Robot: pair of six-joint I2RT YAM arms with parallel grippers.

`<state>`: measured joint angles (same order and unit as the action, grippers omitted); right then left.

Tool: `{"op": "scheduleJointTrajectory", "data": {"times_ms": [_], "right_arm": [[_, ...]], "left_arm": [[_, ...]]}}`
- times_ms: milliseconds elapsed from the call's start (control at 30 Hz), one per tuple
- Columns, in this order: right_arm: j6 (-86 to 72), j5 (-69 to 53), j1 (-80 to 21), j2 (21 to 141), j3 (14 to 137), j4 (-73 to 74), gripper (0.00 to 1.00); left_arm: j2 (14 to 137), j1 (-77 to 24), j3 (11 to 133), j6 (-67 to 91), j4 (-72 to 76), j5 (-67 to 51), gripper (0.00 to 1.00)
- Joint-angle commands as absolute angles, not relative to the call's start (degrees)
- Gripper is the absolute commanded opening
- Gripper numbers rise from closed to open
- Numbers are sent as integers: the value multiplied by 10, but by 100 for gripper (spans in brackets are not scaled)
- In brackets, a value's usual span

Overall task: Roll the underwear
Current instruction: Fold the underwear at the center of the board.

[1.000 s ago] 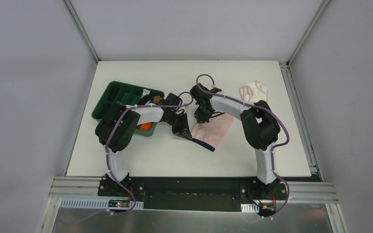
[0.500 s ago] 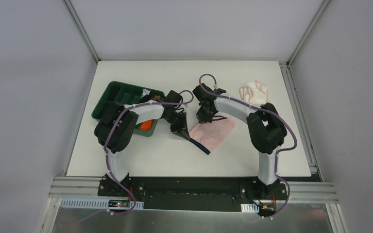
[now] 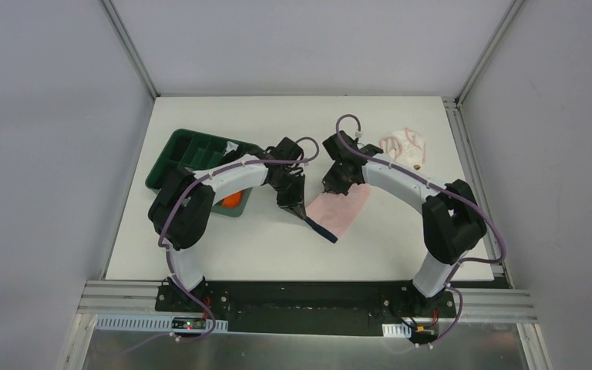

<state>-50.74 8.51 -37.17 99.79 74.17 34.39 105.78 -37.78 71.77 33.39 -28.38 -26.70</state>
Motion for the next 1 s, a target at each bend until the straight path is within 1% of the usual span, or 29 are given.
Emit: {"op": "scheduleJointTrajectory", "data": {"times_ms": [0,167,433,600,700,833,867,933,967], "right_arm": [[-511,87,-359,958,719,324,0],[-521,82,-352,937,683,301,0],[-532,75,-343,880,624,274,0],[-522,72,-336,845,607,261,0],[-510,70,-334,852,620,261,0],[-492,49,-340,898,653,262,0],[-486,46,-342,910,662,262,1],[-479,29,-344,930,671,259,22],[-477,22,-344,937,676,260,30]], "left_arm": [[1016,-397,759,319,-352,-233,0],[1019,-429,781,328,-377,-221,0],[1055,-489,824,333,-405,-186,0],[1064,-497,838,325,-424,-169,0],[1055,-497,832,322,-435,-149,0],[1036,-495,803,326,-443,-116,0],[1033,-493,794,331,-442,-114,0],[1036,-485,779,342,-442,-119,0],[1040,-482,773,345,-441,-122,0]]}}
